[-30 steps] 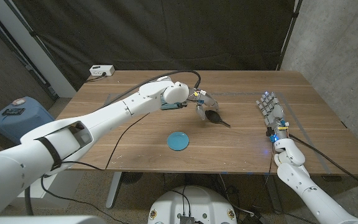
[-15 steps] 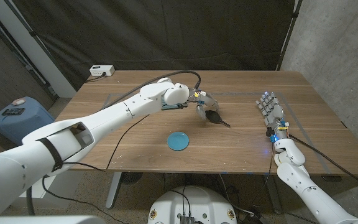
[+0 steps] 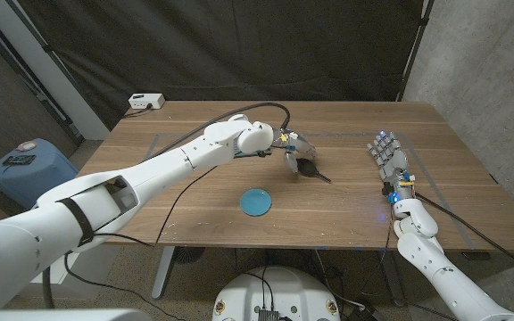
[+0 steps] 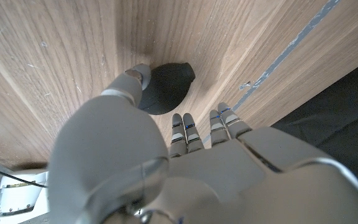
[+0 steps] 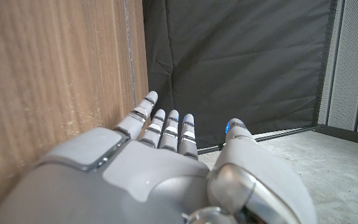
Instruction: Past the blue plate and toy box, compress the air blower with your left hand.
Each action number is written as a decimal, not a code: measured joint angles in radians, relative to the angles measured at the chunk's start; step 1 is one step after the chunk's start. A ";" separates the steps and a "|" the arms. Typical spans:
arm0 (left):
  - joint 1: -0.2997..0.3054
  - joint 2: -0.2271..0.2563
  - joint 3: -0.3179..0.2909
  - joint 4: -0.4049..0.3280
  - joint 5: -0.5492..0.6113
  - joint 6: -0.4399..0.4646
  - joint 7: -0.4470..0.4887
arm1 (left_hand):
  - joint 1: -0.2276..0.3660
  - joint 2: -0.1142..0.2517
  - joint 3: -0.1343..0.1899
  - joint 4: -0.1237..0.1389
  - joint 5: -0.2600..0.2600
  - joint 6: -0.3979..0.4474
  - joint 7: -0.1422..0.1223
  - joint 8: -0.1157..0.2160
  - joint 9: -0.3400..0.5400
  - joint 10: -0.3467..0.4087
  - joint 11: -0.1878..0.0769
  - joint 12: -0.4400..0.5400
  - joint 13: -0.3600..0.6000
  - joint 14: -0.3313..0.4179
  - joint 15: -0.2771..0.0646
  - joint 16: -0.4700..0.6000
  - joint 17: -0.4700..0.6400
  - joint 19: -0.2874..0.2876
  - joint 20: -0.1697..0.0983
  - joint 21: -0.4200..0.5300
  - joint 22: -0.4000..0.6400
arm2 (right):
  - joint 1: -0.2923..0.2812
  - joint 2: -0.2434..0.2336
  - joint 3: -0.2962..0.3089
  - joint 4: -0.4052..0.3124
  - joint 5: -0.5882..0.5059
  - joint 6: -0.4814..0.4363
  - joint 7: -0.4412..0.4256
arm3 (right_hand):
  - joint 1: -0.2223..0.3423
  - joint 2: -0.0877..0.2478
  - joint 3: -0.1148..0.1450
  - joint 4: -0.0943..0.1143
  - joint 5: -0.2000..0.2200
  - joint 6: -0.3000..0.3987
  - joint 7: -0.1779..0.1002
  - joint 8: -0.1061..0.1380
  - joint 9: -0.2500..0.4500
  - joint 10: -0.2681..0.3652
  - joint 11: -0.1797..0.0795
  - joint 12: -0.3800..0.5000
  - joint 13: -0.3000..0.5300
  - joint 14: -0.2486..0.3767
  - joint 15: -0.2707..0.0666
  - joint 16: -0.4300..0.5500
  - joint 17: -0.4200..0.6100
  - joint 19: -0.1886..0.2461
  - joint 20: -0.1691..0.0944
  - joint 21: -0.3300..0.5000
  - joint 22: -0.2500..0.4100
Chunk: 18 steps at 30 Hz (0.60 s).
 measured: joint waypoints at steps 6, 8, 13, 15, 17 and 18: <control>0.000 -0.005 0.003 0.005 -0.005 -0.001 0.000 | 0.000 0.000 0.000 0.000 0.000 0.005 -0.005 0.000 0.000 0.000 0.000 0.007 0.000 0.000 0.000 0.000 0.000 0.000 0.000 0.000 0.000 | -0.012 -0.017 0.000 -0.032 -0.011 -0.010 -0.020 | -0.004 0.004 0.003 -0.003 0.000 0.000 0.000 0.000 0.000 0.000 0.000 0.000 0.000 0.000 0.000 0.000 0.001 0.000 0.000 -0.004 0.000; 0.000 -0.006 0.004 0.007 -0.008 0.000 0.000 | 0.000 0.000 0.000 0.000 0.000 0.005 -0.005 0.000 0.000 0.000 0.000 0.008 0.000 0.000 0.000 0.000 0.000 0.000 0.000 0.000 0.000 | -0.016 -0.033 0.004 -0.057 -0.018 -0.018 -0.030 | -0.004 0.004 0.003 -0.003 0.000 0.000 0.000 0.000 0.000 0.000 0.000 0.000 0.000 0.000 0.000 0.000 0.003 0.000 0.000 -0.004 0.000; 0.000 -0.007 0.007 0.007 -0.012 0.002 -0.001 | 0.000 0.000 -0.003 0.003 0.000 0.005 -0.005 0.000 0.000 0.000 0.000 0.008 0.005 0.000 0.000 0.000 0.000 0.000 0.000 0.000 0.000 | -0.019 -0.054 0.007 -0.092 -0.029 -0.035 -0.048 | -0.004 0.004 0.003 -0.003 0.000 0.000 0.000 0.000 0.000 0.000 0.000 0.000 0.000 0.000 0.000 0.000 0.003 0.000 0.000 -0.004 0.000; 0.000 -0.007 0.008 0.007 -0.014 0.005 -0.003 | 0.000 0.000 -0.003 0.003 0.000 0.005 -0.005 0.000 0.002 0.000 0.000 0.008 0.005 0.004 0.004 0.000 0.000 0.002 0.002 0.000 0.000 | -0.020 -0.063 0.007 -0.105 -0.033 -0.041 -0.054 | -0.004 0.004 0.003 -0.003 0.000 0.000 0.000 0.000 0.000 0.000 0.000 0.000 0.000 0.000 0.000 0.000 0.003 0.000 0.000 -0.004 0.000; 0.001 -0.007 0.009 0.007 -0.015 0.007 -0.004 | 0.000 0.000 -0.003 0.003 0.000 0.005 -0.005 0.000 0.005 0.000 0.000 0.008 0.005 0.004 0.004 0.000 0.000 0.005 0.005 0.000 0.000 | -0.018 -0.070 0.007 -0.115 -0.037 -0.047 -0.057 | -0.004 0.004 0.003 -0.003 0.000 0.000 0.000 0.000 0.000 0.000 0.000 0.000 0.000 0.000 0.000 0.000 0.003 0.000 0.000 -0.004 0.000; 0.001 -0.007 0.009 0.007 -0.015 0.008 -0.004 | 0.000 0.000 -0.003 0.003 0.000 0.005 -0.005 0.000 0.005 0.000 0.000 0.008 0.005 0.003 0.004 0.000 0.000 0.005 0.006 0.000 0.000 | -0.017 -0.073 0.007 -0.118 -0.038 -0.049 -0.058 | -0.004 0.004 0.003 -0.003 0.000 0.000 0.000 0.000 0.000 0.000 0.000 0.000 0.000 0.000 0.000 0.000 0.003 0.000 0.000 -0.004 0.000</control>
